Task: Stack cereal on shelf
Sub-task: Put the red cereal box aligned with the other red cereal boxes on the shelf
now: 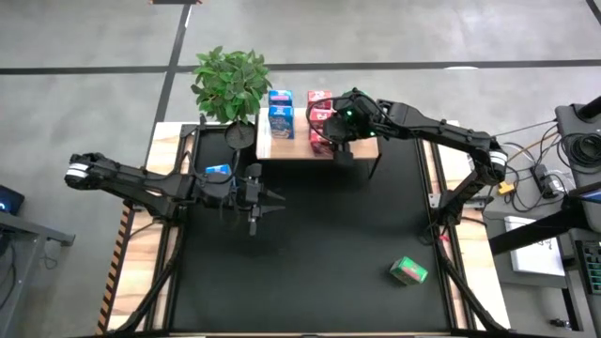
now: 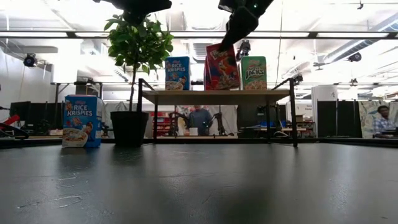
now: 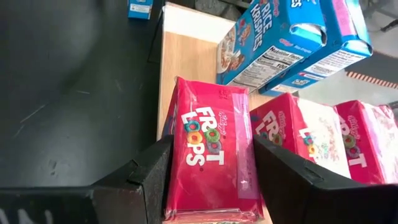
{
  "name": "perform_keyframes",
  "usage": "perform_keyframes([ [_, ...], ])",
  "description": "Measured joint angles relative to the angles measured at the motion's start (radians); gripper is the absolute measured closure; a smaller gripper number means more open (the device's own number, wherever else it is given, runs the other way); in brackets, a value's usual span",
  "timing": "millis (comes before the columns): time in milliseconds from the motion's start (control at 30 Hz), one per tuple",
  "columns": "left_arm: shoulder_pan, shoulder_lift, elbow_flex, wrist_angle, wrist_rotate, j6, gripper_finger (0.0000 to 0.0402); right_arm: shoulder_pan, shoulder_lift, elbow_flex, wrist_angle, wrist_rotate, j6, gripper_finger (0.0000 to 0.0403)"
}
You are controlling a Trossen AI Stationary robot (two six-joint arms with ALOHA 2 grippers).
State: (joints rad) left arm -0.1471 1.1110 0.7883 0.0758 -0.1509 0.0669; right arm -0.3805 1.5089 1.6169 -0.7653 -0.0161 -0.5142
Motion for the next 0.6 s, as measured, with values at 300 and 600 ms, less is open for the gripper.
perform_keyframes([
  [300, 0.0, 0.0, 0.0, -0.001, 0.0, 0.003, 0.0318, 0.0, 0.0, -0.018, 0.027, 0.016, -0.008, 0.0214],
  [600, 0.0, 0.0, 0.0, -0.002, 0.0, 0.003, 0.0318, 0.0, 0.0, -0.018, 0.025, 0.018, 0.001, 0.0207],
])
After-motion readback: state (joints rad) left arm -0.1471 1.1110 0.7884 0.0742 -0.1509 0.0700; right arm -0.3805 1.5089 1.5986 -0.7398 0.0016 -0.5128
